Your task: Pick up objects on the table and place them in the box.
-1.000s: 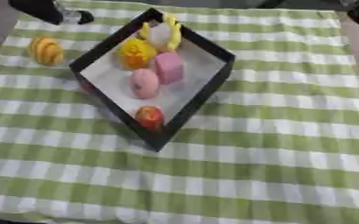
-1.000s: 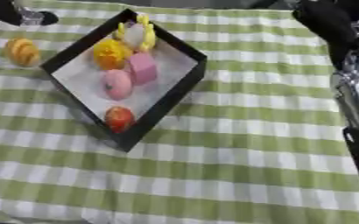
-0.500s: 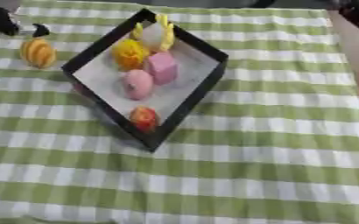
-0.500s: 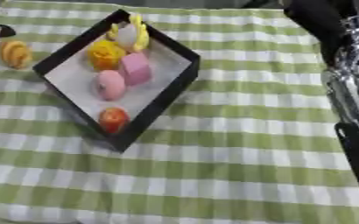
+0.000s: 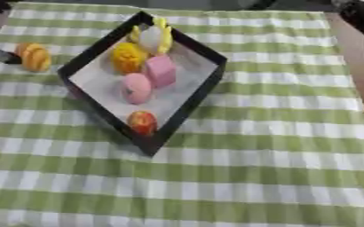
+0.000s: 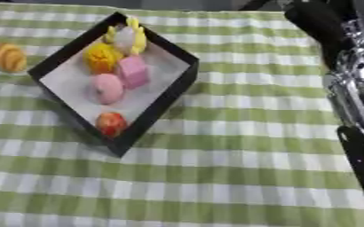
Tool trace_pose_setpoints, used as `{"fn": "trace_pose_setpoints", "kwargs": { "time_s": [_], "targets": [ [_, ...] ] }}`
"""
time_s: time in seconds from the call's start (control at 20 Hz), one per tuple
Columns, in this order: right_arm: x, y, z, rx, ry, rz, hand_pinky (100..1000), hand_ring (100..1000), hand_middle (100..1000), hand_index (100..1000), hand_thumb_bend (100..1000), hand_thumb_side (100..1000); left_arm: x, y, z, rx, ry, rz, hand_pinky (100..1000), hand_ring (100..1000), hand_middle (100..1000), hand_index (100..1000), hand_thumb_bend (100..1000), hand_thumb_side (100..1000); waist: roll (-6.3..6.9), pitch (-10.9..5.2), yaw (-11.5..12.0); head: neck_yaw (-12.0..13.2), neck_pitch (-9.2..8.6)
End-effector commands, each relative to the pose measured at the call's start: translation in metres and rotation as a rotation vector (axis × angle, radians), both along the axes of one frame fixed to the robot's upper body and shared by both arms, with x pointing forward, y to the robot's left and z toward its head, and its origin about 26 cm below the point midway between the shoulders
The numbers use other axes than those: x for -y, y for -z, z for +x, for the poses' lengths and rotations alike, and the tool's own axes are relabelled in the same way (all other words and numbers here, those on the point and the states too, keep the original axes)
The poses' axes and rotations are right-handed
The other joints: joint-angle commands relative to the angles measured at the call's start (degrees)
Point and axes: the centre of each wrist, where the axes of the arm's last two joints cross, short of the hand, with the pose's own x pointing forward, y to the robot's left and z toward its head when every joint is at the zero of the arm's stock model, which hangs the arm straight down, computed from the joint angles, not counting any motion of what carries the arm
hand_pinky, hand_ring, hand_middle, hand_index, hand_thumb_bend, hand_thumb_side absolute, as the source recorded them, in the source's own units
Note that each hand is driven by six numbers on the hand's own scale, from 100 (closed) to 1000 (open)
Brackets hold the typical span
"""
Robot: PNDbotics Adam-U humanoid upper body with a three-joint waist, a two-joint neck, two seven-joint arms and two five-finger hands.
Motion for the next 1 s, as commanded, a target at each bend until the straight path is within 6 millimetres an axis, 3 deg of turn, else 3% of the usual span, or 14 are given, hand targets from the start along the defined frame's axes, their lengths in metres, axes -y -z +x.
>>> {"fn": "trace_pose_setpoints", "kwargs": {
  "time_s": [0.05, 0.35, 0.55, 0.85, 1.0],
  "targets": [
    [0.003, -0.012, -0.004, 0.043, 0.009, -0.016, 896, 755, 694, 789, 329, 354, -0.017, -0.017, -0.007, 0.015, -0.028, 0.039, 851, 842, 781, 863, 699, 193, -0.63, -0.09, -0.2, 0.0, -1.01],
    [0.001, -0.014, -0.004, 0.049, 0.003, -0.013, 895, 755, 694, 789, 328, 356, -0.022, -0.016, -0.008, -0.016, -0.026, 0.067, 853, 844, 782, 863, 700, 169, -0.8, 0.37, -1.0, 0.3, -1.68],
    [0.0, -0.015, -0.004, 0.053, 0.0, -0.014, 896, 756, 694, 789, 328, 358, -0.025, -0.012, -0.002, -0.033, -0.052, 0.077, 852, 847, 783, 856, 688, 104, -1.05, 0.91, -1.3, 1.3, -2.08],
    [0.0, -0.016, -0.003, 0.053, -0.001, -0.012, 895, 755, 694, 788, 326, 361, -0.027, -0.006, 0.006, -0.054, -0.084, 0.129, 852, 849, 786, 853, 674, 100, -1.2, 1.8, -1.7, 2.4, -2.14],
    [-0.001, -0.016, -0.003, 0.054, -0.006, -0.012, 895, 756, 694, 788, 380, 345, -0.03, -0.003, 0.009, -0.056, -0.114, 0.145, 851, 851, 787, 847, 647, 100, -1.31, 2.08, -2.0, 2.7, -2.36]
  ]
}}
